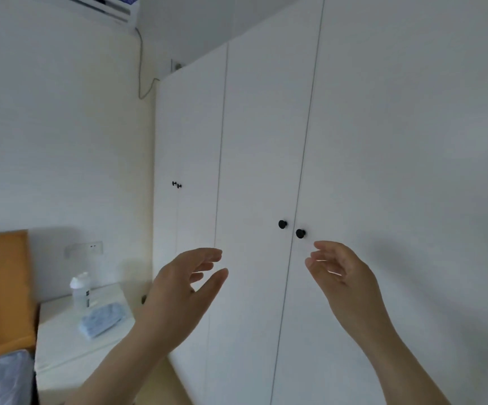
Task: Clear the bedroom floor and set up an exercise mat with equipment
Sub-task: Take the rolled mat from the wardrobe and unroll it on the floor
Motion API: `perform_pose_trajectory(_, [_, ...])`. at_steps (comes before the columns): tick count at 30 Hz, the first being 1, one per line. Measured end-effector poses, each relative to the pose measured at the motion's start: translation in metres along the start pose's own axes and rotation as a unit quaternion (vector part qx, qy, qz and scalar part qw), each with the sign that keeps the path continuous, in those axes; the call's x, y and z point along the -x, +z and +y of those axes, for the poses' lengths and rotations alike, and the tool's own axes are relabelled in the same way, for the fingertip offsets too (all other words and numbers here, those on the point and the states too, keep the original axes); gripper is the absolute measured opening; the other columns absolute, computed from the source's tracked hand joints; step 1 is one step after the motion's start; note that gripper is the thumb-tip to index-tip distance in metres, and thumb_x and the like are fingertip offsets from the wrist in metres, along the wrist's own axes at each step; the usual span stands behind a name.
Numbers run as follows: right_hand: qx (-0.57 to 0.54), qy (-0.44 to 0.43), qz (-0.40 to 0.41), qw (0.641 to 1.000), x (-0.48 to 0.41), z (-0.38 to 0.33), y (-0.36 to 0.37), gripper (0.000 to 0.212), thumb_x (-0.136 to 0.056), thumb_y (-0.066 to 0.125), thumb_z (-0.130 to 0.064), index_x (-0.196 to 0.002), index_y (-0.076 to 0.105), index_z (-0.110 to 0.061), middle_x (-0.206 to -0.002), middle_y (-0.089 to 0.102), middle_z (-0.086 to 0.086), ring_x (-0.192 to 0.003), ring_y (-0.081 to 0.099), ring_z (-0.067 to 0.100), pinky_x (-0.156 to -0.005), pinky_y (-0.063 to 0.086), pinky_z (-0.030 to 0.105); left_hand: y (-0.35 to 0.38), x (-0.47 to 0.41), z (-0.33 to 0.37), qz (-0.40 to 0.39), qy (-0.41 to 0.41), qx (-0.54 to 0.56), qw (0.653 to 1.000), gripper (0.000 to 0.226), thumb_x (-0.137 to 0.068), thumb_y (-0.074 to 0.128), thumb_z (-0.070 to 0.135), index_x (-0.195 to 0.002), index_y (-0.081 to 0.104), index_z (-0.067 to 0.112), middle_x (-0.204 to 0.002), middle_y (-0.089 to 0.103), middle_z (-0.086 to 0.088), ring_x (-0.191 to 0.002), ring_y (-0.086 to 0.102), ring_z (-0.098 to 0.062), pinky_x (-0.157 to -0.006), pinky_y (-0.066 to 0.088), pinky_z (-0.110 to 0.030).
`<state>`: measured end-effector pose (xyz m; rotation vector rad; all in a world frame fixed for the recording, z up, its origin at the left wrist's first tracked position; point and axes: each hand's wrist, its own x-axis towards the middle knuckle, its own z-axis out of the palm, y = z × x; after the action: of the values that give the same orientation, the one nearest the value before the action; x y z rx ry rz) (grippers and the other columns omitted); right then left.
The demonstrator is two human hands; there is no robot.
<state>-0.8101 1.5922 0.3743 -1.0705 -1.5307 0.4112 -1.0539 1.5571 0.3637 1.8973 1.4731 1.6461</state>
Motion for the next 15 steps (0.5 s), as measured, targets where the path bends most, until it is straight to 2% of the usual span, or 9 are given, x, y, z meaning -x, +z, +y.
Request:
perform_pose_trajectory(6, [0.052,0.024,0.054,0.997,-0.056,0.047,0.038,0.022,-0.089,0.066,-0.025,-0.11,0.061,-0.025,-0.111,0.062,-0.019,-0.096,0.059,-0.007,-0.068,0.041,-0.001,0.03,-0.077,-0.058,-0.049,0.045,-0.002,0.998,0.025,-0.085,0.064,0.034,-0.111,0.064,0.033,-0.108,0.064,0.024,-0.099,0.059,0.008,-0.088,0.05,-0.017])
perform_pose_trajectory(11, [0.07,0.052,0.078,0.993,-0.105,0.087,0.068,0.021,-0.089,0.066,-0.026,-0.109,0.061,-0.028,-0.112,0.06,-0.018,-0.101,0.059,0.002,-0.072,0.042,0.01,0.065,-0.143,-0.096,-0.107,0.074,-0.016,0.991,0.027,-0.086,0.063,0.035,-0.113,0.061,0.035,-0.111,0.061,0.024,-0.101,0.058,0.007,-0.09,0.048,-0.017])
perform_pose_trajectory(15, [0.105,0.069,0.108,0.986,-0.138,0.115,0.087,0.02,-0.089,0.066,-0.025,-0.109,0.062,-0.027,-0.113,0.06,-0.015,-0.103,0.057,0.005,-0.076,0.043,0.016,0.092,-0.194,-0.122,-0.118,0.1,-0.015,0.988,0.03,-0.087,0.062,0.036,-0.117,0.06,0.035,-0.114,0.057,0.025,-0.103,0.056,0.005,-0.091,0.048,-0.02])
